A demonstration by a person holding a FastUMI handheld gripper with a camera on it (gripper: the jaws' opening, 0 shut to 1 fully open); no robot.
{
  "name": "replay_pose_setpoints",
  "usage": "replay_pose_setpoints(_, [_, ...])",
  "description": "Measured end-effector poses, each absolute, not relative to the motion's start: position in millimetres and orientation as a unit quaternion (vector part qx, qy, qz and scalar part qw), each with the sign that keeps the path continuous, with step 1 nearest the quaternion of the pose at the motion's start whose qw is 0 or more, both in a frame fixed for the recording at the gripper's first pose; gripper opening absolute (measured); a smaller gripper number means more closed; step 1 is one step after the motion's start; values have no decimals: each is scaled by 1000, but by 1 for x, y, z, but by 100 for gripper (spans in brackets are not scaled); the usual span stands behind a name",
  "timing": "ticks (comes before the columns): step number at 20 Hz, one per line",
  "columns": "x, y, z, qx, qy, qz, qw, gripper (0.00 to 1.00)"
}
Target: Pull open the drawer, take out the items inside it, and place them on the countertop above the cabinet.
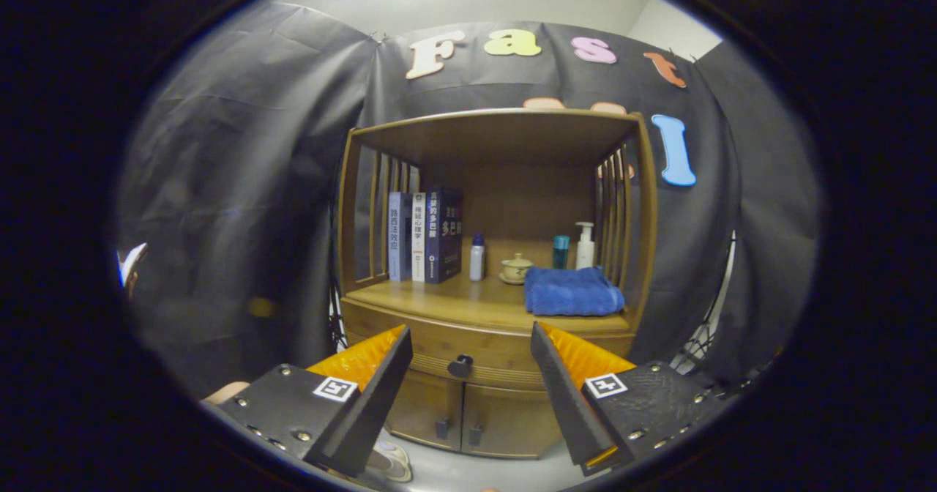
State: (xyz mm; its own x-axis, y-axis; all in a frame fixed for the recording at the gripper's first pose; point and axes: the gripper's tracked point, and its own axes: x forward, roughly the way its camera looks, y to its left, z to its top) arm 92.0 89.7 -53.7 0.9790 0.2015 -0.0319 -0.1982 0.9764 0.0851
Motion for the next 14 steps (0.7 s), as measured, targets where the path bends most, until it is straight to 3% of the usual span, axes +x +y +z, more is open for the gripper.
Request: replay_pose_setpoints(14, [188, 100, -140, 19, 62, 47, 997, 98])
